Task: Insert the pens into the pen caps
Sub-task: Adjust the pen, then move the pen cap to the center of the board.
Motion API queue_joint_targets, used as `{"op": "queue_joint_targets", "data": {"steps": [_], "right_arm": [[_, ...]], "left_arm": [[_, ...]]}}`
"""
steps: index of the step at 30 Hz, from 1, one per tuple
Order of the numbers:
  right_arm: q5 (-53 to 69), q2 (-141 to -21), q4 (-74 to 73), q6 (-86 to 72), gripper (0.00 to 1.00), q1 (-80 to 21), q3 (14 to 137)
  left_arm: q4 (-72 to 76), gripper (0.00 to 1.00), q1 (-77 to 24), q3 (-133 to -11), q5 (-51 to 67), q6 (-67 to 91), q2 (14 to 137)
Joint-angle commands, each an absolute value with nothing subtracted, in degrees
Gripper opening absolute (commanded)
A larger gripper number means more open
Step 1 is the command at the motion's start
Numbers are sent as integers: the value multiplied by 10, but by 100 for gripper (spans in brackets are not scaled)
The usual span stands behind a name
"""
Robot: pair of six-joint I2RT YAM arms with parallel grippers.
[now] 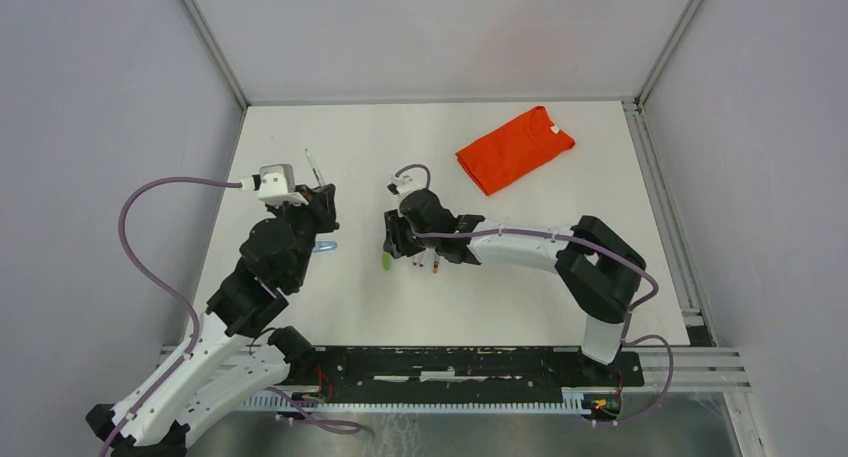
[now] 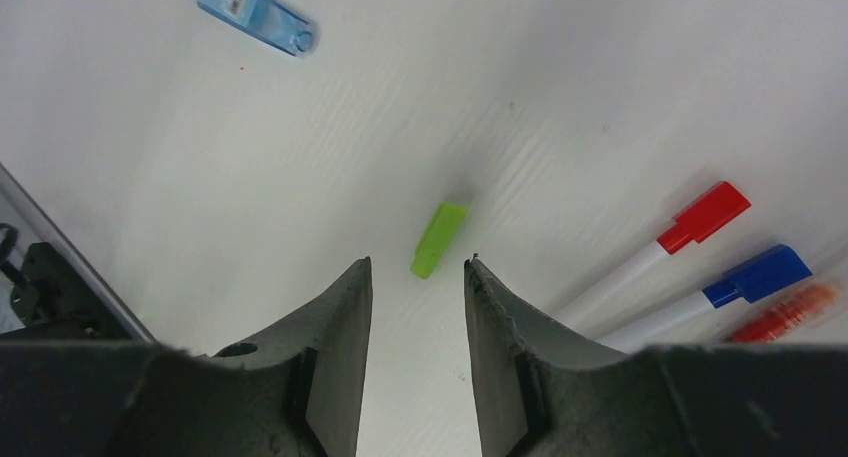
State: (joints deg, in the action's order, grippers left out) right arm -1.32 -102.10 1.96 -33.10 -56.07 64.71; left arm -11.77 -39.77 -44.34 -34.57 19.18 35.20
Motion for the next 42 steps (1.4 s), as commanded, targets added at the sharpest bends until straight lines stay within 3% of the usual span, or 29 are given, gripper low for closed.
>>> {"op": "queue_joint_targets", "data": {"steps": [1, 19, 30, 42], "right_arm": [[-68, -1083, -75, -312, 44, -582, 748], [-99, -1225, -207, -277, 38, -608, 894], [-95, -1233, -225, -252, 26, -612, 906], [57, -1155, -250, 3, 14, -615, 837]], "left_arm": [[-110, 2, -397, -428, -371, 162, 352], [-116, 2, -398, -415, -358, 164, 328], [-117, 2, -398, -415, -359, 164, 330], [-118, 2, -398, -414, -372, 164, 337]]}}
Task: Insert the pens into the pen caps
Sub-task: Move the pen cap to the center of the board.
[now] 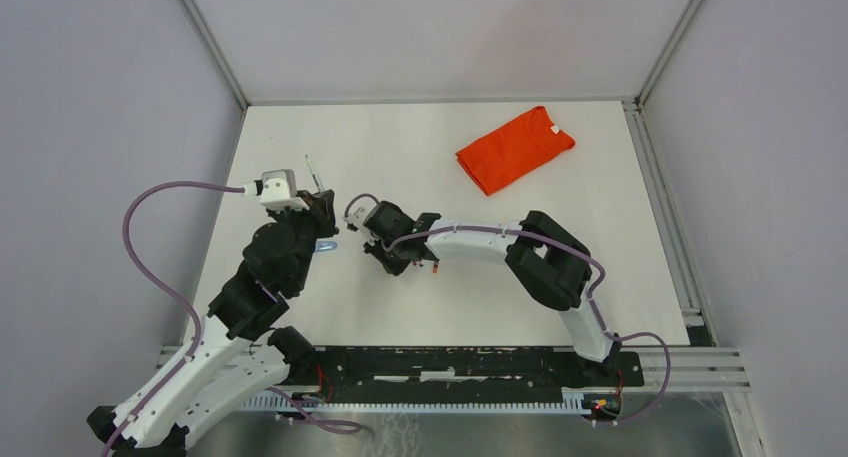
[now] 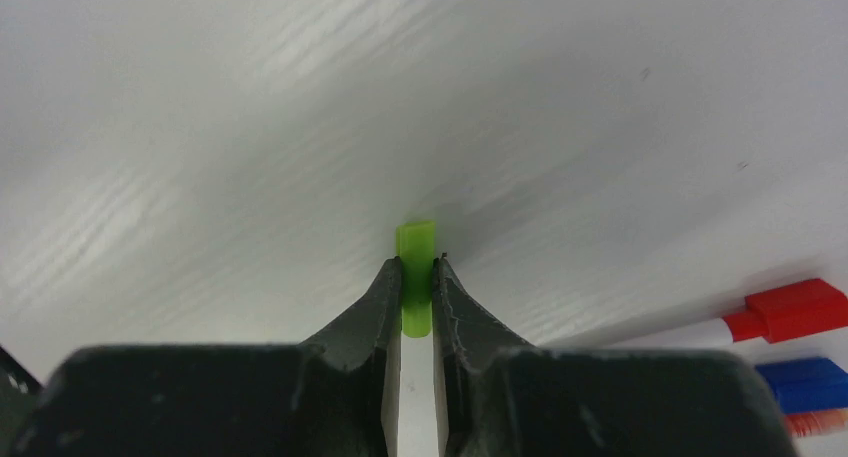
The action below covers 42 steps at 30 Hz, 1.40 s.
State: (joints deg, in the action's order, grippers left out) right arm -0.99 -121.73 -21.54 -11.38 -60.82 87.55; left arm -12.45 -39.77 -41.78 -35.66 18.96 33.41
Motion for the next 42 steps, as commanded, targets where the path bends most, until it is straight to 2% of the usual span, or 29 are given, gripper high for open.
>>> {"op": "queue_joint_targets", "data": {"steps": [1, 10, 15, 28, 36, 42], "right_arm": [[62, -1142, -257, 27, 14, -615, 819], [115, -1043, -335, 147, 16, -618, 689], [105, -1013, -355, 184, 18, -619, 626], [98, -1016, -340, 197, 32, -618, 597], [99, -1043, -345, 193, 30, -613, 603], [63, -1047, -324, 173, 19, -612, 590]], "left_arm": [[-118, 2, -397, -414, -373, 164, 336], [-117, 2, -397, -414, -380, 162, 343], [-117, 2, -397, -414, -377, 162, 349], [-118, 2, -396, -416, -377, 161, 362], [-120, 2, -397, -416, -377, 160, 365], [-119, 2, -397, -416, -377, 160, 371]]}}
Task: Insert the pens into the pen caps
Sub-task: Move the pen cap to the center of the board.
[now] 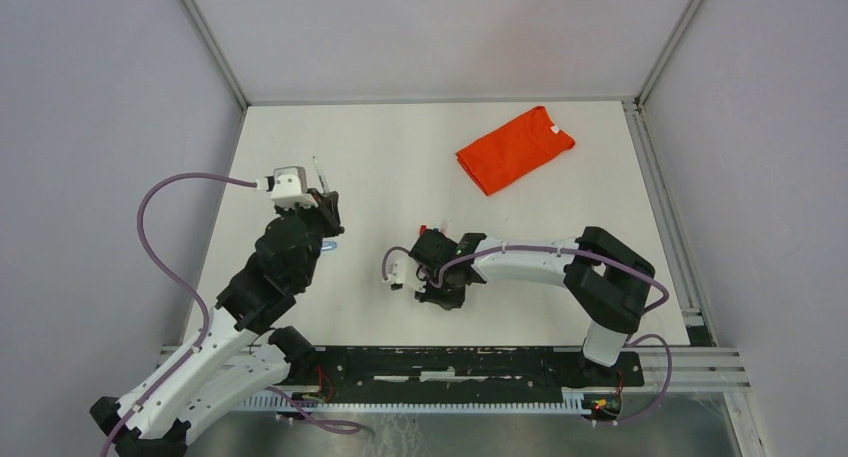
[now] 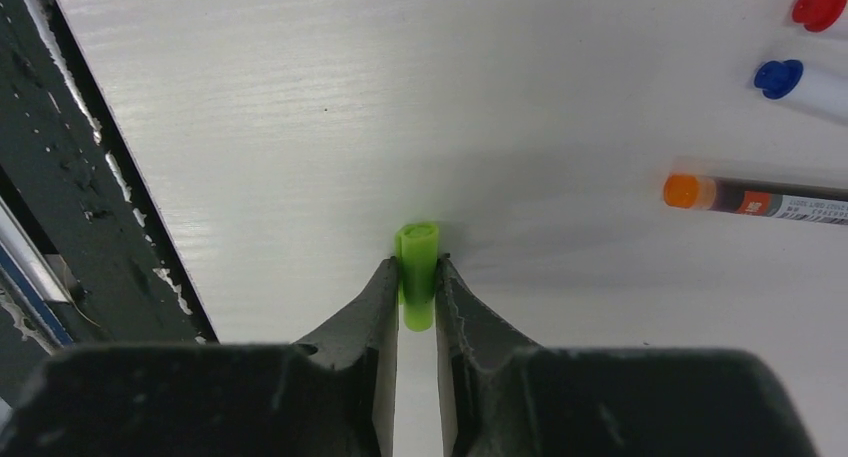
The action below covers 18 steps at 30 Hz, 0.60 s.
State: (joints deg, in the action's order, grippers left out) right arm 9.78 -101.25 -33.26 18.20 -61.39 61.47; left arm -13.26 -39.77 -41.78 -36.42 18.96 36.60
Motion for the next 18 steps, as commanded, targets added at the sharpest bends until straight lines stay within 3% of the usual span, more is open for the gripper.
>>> {"op": "queue_joint_targets", "data": {"steps": [1, 8, 18], "right_arm": [[56, -1047, -319, 168, 17, -611, 587], [40, -1019, -311, 114, 8, -567, 562], [4, -943, -287, 12, 7, -438, 513]], "left_arm": [[-120, 2, -397, -416, -377, 160, 373], [-121, 2, -397, -419, -364, 158, 391], [-118, 2, -397, -422, -360, 154, 406]]}}
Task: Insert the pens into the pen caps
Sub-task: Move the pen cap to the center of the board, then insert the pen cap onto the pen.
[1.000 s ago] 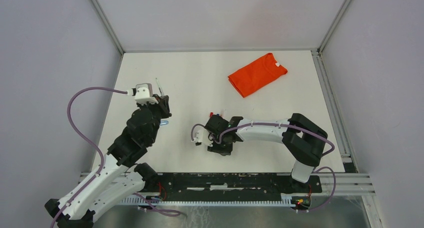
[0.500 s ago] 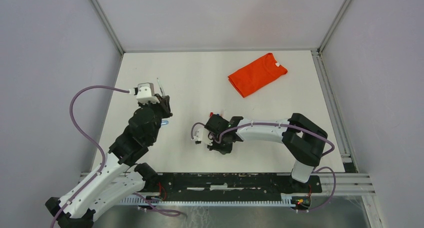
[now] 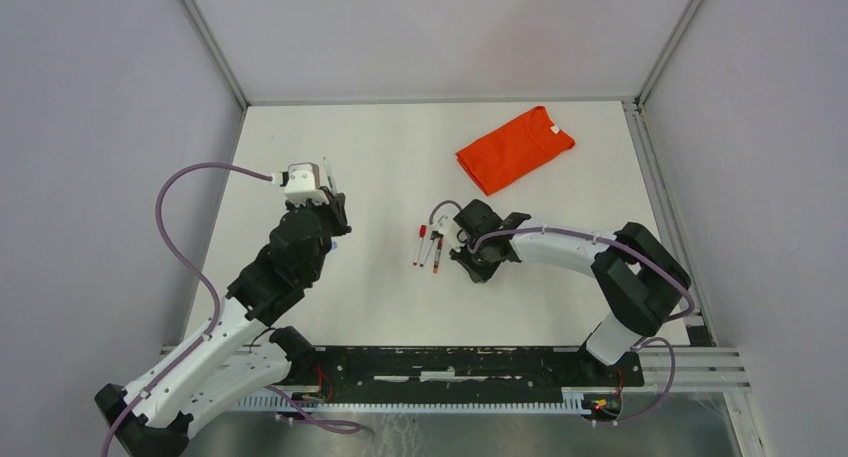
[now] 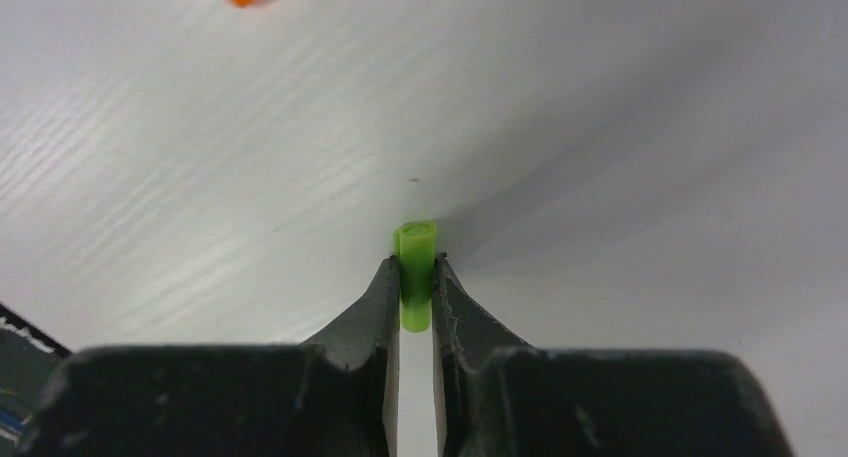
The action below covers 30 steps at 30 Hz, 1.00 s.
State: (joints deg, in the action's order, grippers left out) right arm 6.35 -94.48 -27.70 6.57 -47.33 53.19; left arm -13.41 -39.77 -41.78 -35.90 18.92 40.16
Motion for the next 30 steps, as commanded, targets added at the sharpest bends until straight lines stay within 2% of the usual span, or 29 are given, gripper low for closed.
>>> {"op": "queue_joint_targets", "data": {"steps": [1, 7, 17, 24, 30], "right_arm": [[-8, -945, -286, 2, 7, -430, 514], [-27, -975, -295, -30, 8, -411, 527], [-51, -1013, -323, -29, 22, -408, 542], [-91, -1023, -328, -32, 17, -409, 530], [-70, -1005, -308, -32, 7, -408, 526]], "left_arm": [[-119, 2, -397, -422, -359, 154, 408], [-119, 2, -397, -423, -355, 153, 413], [-119, 2, -397, -425, -350, 150, 423], [-119, 2, -396, -425, -347, 150, 428], [-109, 2, -397, -428, -333, 153, 440]]}}
